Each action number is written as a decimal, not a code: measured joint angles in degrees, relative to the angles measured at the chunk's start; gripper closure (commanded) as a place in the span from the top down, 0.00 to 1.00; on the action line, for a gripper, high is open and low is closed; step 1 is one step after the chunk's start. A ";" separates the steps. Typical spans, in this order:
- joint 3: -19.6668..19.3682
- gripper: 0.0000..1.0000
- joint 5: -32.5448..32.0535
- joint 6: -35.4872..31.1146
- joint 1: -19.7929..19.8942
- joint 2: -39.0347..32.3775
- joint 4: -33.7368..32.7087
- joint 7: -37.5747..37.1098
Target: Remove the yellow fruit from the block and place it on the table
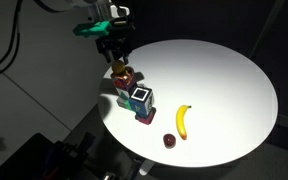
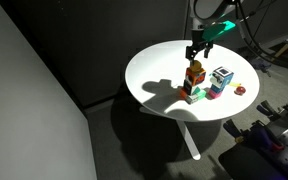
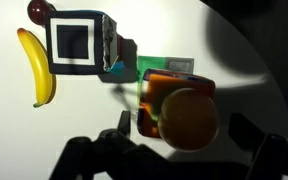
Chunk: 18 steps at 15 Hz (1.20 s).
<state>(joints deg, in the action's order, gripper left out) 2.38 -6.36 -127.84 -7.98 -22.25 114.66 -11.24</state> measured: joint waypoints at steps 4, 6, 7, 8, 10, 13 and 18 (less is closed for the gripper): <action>-0.15 1.00 0.00 0.00 -0.08 -0.76 -0.67 -0.01; -0.16 1.00 0.00 0.00 -0.12 -0.94 -0.72 -0.01; -0.16 1.00 0.00 0.00 -0.14 -1.00 -0.72 -0.01; -0.16 1.00 0.00 0.00 -0.17 -1.06 -0.72 -0.01; -0.17 0.74 0.00 0.00 -0.20 -1.24 -0.73 -0.05; -0.22 0.49 0.00 0.00 -0.25 -1.43 -0.73 -0.14; -0.30 0.38 0.00 0.08 -0.30 -1.51 -0.86 -0.49</action>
<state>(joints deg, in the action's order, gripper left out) 2.07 -6.36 -127.76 -8.28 -23.76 113.80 -11.73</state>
